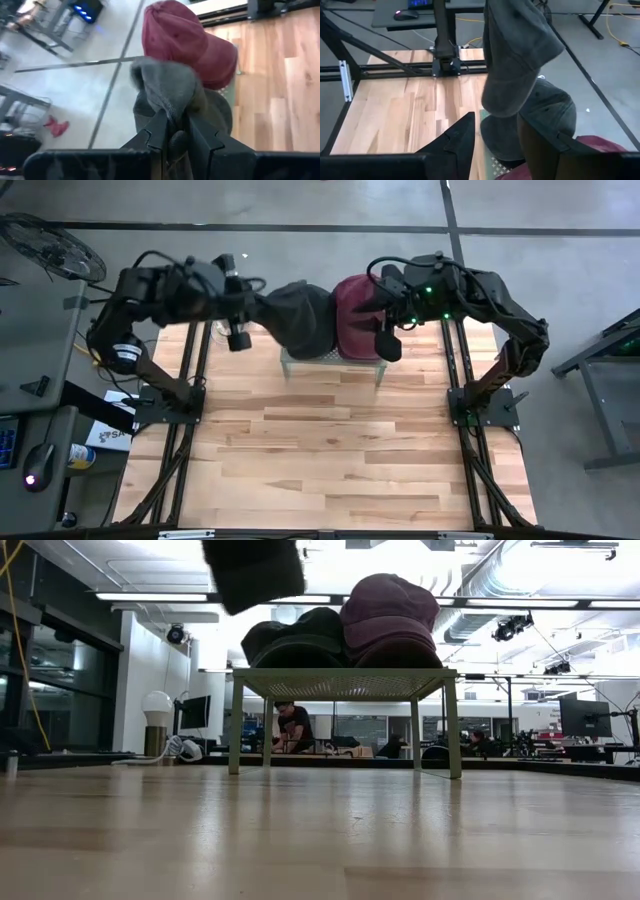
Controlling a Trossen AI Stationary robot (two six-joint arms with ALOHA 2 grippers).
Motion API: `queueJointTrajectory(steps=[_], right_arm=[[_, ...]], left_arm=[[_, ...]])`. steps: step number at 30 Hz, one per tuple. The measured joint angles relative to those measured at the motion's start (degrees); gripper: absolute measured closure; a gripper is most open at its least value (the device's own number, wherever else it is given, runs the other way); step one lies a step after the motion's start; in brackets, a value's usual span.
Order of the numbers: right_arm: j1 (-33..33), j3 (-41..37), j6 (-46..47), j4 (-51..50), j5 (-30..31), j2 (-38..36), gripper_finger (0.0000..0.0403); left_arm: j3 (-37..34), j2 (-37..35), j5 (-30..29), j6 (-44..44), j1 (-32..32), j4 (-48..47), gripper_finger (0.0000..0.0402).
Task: Pick & Place hat
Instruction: Stack the black cap on the other black caps on the shelf
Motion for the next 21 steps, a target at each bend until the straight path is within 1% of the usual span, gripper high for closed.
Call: queueJointTrajectory(steps=[5, 8, 10, 16, 21], right_arm=[[0.0, 0.0, 0.7, -0.2, 1.5, -0.2, 0.0262], [0.0, 0.0, 0.7, -0.2, 1.5, -0.2, 0.0262], [0.0, 0.0, 0.8, -0.2, 1.5, -0.2, 0.0262], [0.0, 0.0, 0.8, -0.2, 1.5, -0.2, 0.0262], [0.0, 0.0, 0.8, -0.3, 1.5, -0.2, 0.0262]], left_arm=[[0.0, 1.0, 9.0, 4.0, 7.7, 0.3, 0.0361], [0.0, 1.8, 14.7, 6.1, 10.9, 1.1, 0.0361], [0.0, 2.5, 17.4, 6.9, 12.8, 1.2, 0.0361], [0.0, 4.8, 23.0, 8.4, 15.9, 1.8, 0.0361], [0.0, 7.0, 25.4, 9.2, 17.7, 2.0, 0.0361]])
